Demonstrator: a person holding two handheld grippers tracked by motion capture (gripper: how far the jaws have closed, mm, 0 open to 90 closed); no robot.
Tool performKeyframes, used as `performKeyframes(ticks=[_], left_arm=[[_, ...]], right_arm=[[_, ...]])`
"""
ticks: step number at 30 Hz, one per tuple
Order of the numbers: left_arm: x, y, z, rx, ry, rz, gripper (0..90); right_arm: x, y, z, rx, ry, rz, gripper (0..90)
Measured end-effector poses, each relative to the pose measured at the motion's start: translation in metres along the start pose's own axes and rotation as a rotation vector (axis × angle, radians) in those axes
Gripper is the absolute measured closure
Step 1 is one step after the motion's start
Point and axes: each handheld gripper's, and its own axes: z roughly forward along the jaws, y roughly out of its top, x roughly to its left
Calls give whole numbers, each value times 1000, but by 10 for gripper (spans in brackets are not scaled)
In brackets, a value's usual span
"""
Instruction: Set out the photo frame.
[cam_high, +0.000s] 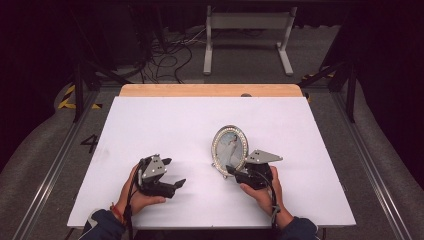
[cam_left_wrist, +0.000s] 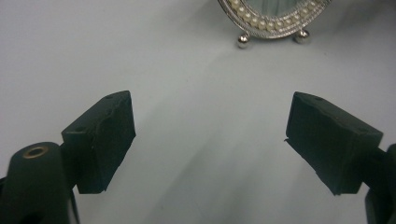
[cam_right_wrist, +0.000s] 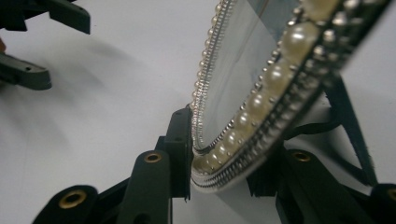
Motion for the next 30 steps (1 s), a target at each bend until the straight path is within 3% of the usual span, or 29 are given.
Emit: performKeyframes(ticks=[5, 9, 20, 24, 30], left_arm=[[10, 17, 18, -8, -24, 6, 178], [14, 33, 35, -12, -58, 24, 189], [14, 59, 80, -8, -141, 27, 209], [13, 64, 88, -19, -161, 13, 209], [11, 68, 104, -18, -215, -12, 198]], right_arm=[[5, 0, -12, -19, -32, -38, 643], [8, -3, -19, -26, -39, -37, 635], [14, -6, -38, -31, -90, -31, 651], [15, -6, -45, -46, -112, -33, 686], [18, -6, -53, -126, -135, -18, 765]])
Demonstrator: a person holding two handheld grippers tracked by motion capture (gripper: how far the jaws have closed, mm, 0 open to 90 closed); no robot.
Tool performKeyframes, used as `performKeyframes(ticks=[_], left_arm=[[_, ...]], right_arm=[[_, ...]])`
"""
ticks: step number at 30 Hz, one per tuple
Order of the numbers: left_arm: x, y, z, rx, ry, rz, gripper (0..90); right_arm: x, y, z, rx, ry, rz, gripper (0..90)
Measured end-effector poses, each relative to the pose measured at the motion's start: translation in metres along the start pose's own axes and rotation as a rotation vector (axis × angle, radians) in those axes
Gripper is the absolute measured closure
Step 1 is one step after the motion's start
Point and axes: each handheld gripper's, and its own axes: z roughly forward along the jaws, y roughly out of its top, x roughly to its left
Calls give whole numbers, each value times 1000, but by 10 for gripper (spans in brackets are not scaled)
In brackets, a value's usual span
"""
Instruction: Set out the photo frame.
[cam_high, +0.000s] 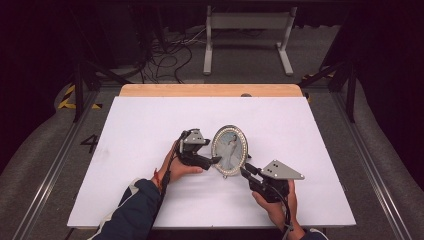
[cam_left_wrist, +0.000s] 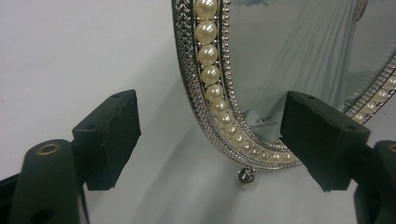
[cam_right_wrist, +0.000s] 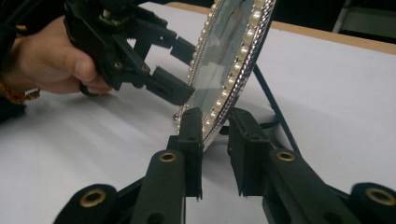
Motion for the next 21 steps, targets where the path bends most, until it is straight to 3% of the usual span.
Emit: performKeyframes(ticks=[7, 11, 21], left_arm=[[-2, 1, 0, -10, -47, 4, 268], [-6, 2, 0, -5, -79, 29, 338], [-4, -1, -4, -5, -80, 17, 376]], right_arm=[[-3, -1, 1, -10, -11, 20, 842], [-3, -1, 1, -14, -12, 24, 842], [-4, 0, 3, -14, -8, 25, 835]])
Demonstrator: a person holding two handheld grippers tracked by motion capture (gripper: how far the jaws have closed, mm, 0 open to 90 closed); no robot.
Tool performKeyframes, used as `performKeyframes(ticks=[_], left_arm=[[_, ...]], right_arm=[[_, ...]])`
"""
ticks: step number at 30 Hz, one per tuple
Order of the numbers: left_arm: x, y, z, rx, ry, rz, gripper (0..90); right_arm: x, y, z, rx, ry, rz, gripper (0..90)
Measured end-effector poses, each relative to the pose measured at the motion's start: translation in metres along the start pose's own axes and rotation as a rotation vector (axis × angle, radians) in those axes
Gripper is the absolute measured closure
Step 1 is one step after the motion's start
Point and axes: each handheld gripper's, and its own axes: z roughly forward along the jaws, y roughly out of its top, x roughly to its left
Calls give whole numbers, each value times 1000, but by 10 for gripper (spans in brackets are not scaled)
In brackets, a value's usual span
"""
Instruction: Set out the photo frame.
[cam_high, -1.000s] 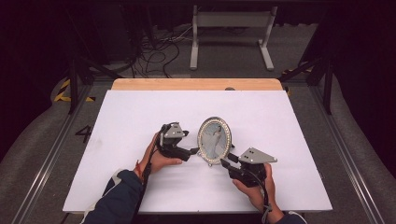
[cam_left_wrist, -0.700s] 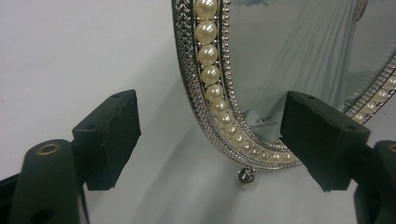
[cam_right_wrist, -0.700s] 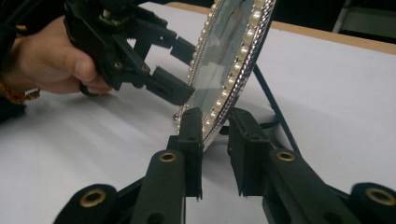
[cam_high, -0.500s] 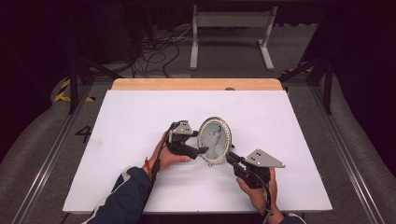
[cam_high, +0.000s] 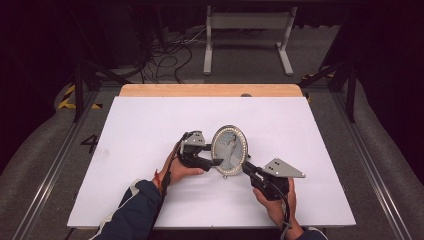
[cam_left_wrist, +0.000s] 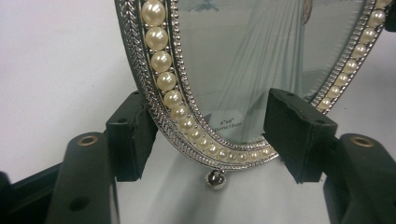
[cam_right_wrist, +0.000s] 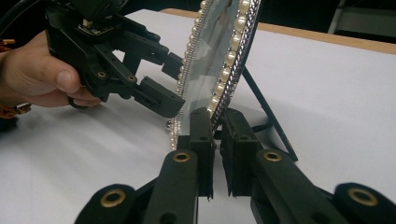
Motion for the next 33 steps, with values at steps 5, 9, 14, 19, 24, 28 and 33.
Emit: performKeyframes(ticks=[5, 9, 14, 19, 24, 28, 33], left_arm=[[-1, -3, -5, 7, 6, -3, 398], [-3, -6, -11, 17, 19, 0, 435], [-4, -10, -16, 13, 33, -3, 470], [-4, -14, -21, 19, 28, -10, 513], [-5, -15, -25, 26, 31, 8, 524], [-5, -12, -25, 1, 61, 7, 493], [1, -12, -27, -76, 97, -59, 438]], right_arm=[[-3, 1, 2, 2, -1, 10, 833], [-5, 2, 6, 1, -1, 11, 831], [-8, 3, 9, 6, 4, 13, 829], [-8, 6, 13, 4, 6, 4, 829], [-9, 6, 14, 4, 5, 5, 831], [-8, 7, 13, 6, 8, 0, 837], [-7, 6, 11, 11, 0, 2, 849]])
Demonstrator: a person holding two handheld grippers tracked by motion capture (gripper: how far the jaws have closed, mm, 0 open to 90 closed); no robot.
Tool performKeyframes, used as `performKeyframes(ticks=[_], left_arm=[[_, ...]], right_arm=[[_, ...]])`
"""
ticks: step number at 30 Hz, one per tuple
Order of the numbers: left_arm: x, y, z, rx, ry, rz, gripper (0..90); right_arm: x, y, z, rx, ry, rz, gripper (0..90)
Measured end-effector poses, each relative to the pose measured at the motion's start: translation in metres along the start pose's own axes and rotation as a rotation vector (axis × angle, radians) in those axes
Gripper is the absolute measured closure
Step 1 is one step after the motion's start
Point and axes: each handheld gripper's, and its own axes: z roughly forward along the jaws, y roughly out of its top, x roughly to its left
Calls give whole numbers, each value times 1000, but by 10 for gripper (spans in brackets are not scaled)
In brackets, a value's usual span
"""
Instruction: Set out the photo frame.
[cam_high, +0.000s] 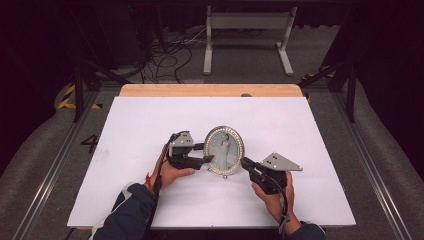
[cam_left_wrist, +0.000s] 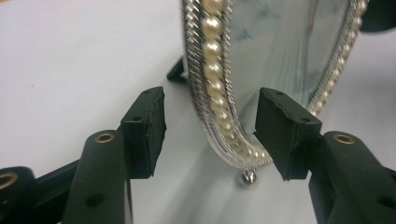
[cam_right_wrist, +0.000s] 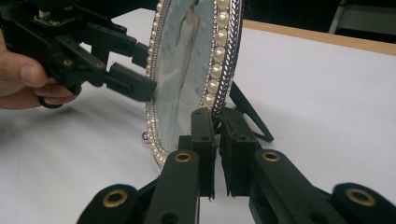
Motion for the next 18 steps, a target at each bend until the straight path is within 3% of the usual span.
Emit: performKeyframes(ticks=[3, 8, 18], left_arm=[[1, 1, 2, -7, -12, -5, 435], [-5, 3, 5, 13, -43, 37, 516], [-10, 2, 0, 49, 2, 64, 572]], right_arm=[[1, -1, -1, 10, -7, -7, 858], [2, -2, 1, 16, -7, -12, 854], [0, -1, 4, 22, -11, -16, 842]])
